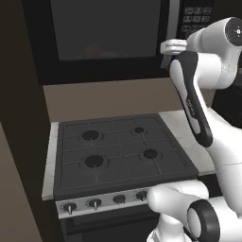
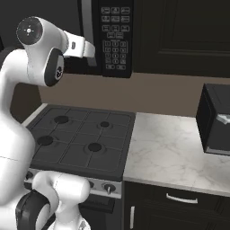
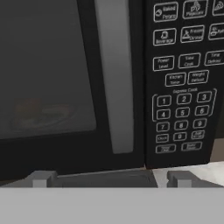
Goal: Retrieve the reheated potato from the microwave, then place the potato, cheese, and condiment on the cutting board.
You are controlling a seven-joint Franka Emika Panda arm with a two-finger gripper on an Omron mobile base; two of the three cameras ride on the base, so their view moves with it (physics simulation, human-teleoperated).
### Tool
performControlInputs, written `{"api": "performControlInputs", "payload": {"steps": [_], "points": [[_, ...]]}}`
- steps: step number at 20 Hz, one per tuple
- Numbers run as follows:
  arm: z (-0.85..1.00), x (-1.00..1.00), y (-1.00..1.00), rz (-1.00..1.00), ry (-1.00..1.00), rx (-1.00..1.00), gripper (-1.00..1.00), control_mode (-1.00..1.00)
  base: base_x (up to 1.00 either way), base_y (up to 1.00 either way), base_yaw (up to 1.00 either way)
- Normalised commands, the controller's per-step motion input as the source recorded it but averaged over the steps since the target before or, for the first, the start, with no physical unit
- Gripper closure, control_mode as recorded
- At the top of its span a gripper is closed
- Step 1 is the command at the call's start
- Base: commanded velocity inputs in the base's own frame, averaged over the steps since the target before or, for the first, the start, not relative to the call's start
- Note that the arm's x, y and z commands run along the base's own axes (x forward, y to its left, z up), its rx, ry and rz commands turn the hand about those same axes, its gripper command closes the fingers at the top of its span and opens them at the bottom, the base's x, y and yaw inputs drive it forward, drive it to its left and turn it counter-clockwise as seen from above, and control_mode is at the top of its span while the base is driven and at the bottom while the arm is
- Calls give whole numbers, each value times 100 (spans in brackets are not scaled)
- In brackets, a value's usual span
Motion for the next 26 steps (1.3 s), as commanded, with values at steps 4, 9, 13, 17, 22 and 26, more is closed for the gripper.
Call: {"api": "performControlInputs", "payload": {"steps": [4,9,13,17,22,26], "points": [[21,42,-10,-1,0,0,-100,-100,0,0,0],[11,46,-20,0,0,0,-100,-100,0,0,0],[2,50,-8,0,0,0,-100,-100,0,0,0],[0,48,0,0,0,0,-100,-100,0,0,0],[0,53,0,0,0,0,-100,-100,0,0,0],[0,54,0,0,0,0,-100,-100,0,0,0]]}}
